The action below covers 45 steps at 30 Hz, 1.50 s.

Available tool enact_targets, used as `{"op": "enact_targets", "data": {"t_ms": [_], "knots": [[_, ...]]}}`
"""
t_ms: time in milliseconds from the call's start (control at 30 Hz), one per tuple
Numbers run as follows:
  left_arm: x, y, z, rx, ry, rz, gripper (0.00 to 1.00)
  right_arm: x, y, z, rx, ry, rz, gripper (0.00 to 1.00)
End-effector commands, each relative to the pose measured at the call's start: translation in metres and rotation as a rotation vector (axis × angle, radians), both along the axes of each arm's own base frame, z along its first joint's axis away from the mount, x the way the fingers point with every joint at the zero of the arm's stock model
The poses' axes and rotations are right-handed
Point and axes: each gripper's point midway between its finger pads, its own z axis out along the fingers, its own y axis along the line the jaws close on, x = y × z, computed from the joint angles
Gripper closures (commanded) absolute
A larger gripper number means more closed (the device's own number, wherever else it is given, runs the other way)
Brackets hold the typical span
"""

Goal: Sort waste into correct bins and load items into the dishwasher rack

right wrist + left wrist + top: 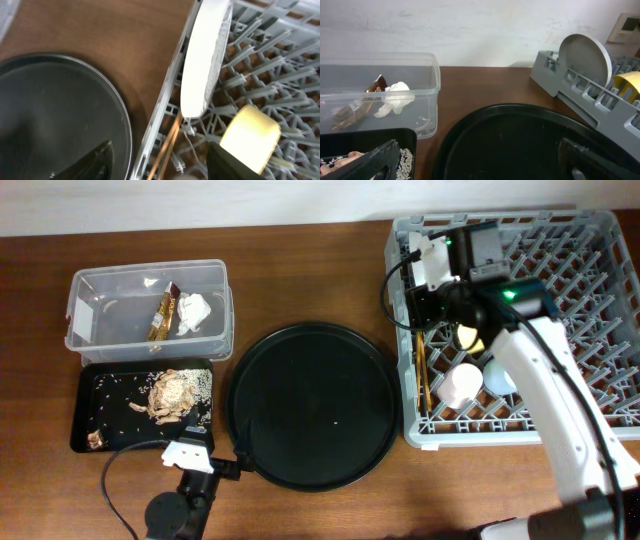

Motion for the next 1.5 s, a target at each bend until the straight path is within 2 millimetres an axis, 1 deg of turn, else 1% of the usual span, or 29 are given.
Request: {"op": "enact_targets", "data": {"t_ms": [0,33,67,133,200,233,300,367,433,467,500,533,567,633,700,733,767,800,833,1467], "knots": [[0.0,-0.001,-0.002,0.012,0.0,-0.009,0.01,-0.035,-0.009,0.081,-0.037,-0.181,0.064,0.32],[0.0,-0.001,-0.002,0.012,0.0,-0.009,0.01,-0.053,-0.007,0.108,0.007,-0.254,0.077,0.01],[0.0,-0.001,-0.002,0.012,0.0,-0.009,0.01,-0.067,-0.001,0.125,0.05,-0.298,0.112,0.01],[0.0,-0.001,-0.002,0.012,0.0,-0.009,0.01,-0.09,-0.002,0.143,0.068,-0.346,0.124,0.01],[0.0,-0.001,-0.002,0.012,0.0,-0.009,0.01,-0.101,-0.004,0.15,0.07,-0.363,0.124,0.01],[0.0,-0.001,-0.002,0.012,0.0,-0.009,0.01,-0.101,-0.007,0.148,0.057,-0.356,0.112,0.01],[0.0,-0.001,-0.002,0.012,0.0,-0.009,0.0,-0.109,-0.013,0.133,0.025,-0.291,0.103,0.01],[0.0,-0.001,-0.002,0.012,0.0,-0.009,0.01,-0.115,-0.019,0.129,0.021,-0.287,0.087,0.01],[0.0,-0.001,-0.002,0.012,0.0,-0.009,0.0,-0.123,-0.021,0.125,0.057,-0.402,0.086,0.01],[0.0,-0.001,-0.002,0.012,0.0,-0.009,0.01,-0.132,-0.022,0.115,0.083,-0.486,0.095,0.01],[0.0,-0.001,-0.002,0.012,0.0,-0.009,0.01,-0.14,-0.024,0.093,0.095,-0.531,0.088,0.01],[0.0,-0.001,-0.002,0.012,0.0,-0.009,0.01,-0.154,-0.027,0.052,0.1,-0.537,0.086,0.01],[0.0,-0.001,-0.002,0.012,0.0,-0.009,0.01,-0.164,-0.026,0.025,0.11,-0.539,0.094,0.01],[0.0,-0.001,-0.002,0.012,0.0,-0.009,0.01,-0.181,-0.027,-0.034,0.139,-0.587,0.105,0.01],[0.0,-0.001,-0.002,0.012,0.0,-0.009,0.01,-0.185,-0.028,-0.072,0.156,-0.646,0.11,0.01],[0.0,-0.001,-0.002,0.012,0.0,-0.009,0.01,-0.181,-0.029,-0.085,0.152,-0.704,0.113,0.01],[0.0,-0.001,-0.002,0.012,0.0,-0.009,0.0,-0.172,-0.029,-0.093,0.15,-0.744,0.115,0.01],[0.0,-0.001,-0.002,0.012,0.0,-0.009,0.01,-0.166,-0.029,-0.08,0.144,-0.84,0.123,0.01],[0.0,-0.001,-0.002,0.012,0.0,-0.009,0.01,-0.164,-0.029,-0.077,0.141,-0.884,0.127,0.01],[0.0,-0.001,-0.002,0.012,0.0,-0.009,0.01,-0.163,-0.03,-0.079,0.139,-0.883,0.123,0.01]]}}
